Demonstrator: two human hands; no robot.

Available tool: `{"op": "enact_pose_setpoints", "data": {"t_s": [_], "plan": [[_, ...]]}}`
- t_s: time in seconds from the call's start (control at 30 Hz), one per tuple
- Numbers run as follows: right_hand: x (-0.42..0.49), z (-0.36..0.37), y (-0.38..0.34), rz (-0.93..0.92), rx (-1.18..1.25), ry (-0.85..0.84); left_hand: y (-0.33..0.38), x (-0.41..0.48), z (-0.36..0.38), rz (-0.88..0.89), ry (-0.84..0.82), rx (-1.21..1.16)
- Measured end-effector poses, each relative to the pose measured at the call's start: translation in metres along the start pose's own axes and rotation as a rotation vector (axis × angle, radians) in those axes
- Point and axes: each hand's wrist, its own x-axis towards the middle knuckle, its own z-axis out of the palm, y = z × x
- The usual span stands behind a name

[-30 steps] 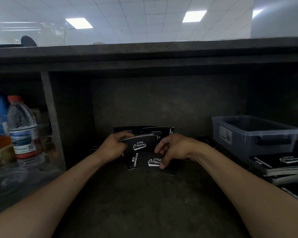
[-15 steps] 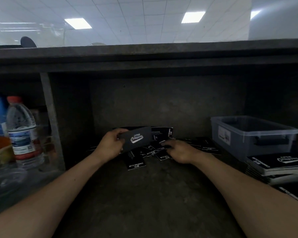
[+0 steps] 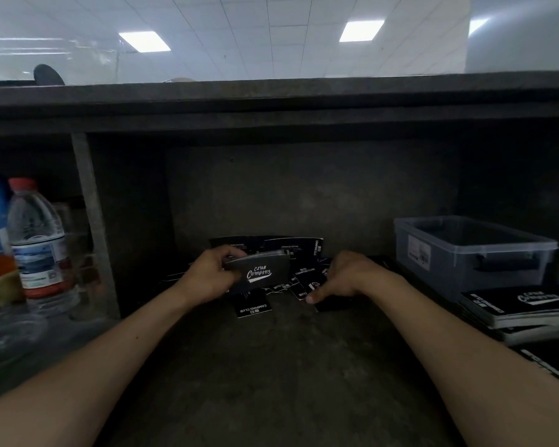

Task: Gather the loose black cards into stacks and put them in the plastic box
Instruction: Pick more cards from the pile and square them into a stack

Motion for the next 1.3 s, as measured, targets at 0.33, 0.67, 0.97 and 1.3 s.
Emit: {"op": "enact_pose_setpoints", "data": {"t_s": [0.33, 0.67, 0.97, 1.3], "plan": [[-0.003, -0.025, 0.006, 0.003, 0.970, 0.373, 0.001, -0.001, 0.000, -0.067, -0.005, -0.033], [-0.001, 0.023, -0.017, -0.310, 0.819, 0.316, 0.007, -0.007, 0.007, 0.107, -0.129, 0.037], [0.010, 0.013, 0.004, -0.315, 0.097, 0.113, -0.002, 0.000, -0.007, -0.095, 0.064, -0.060], [0.002, 0.012, -0.002, -0.267, 0.006, 0.116, 0.007, -0.002, -0.003, -0.128, 0.049, 0.007]]}}
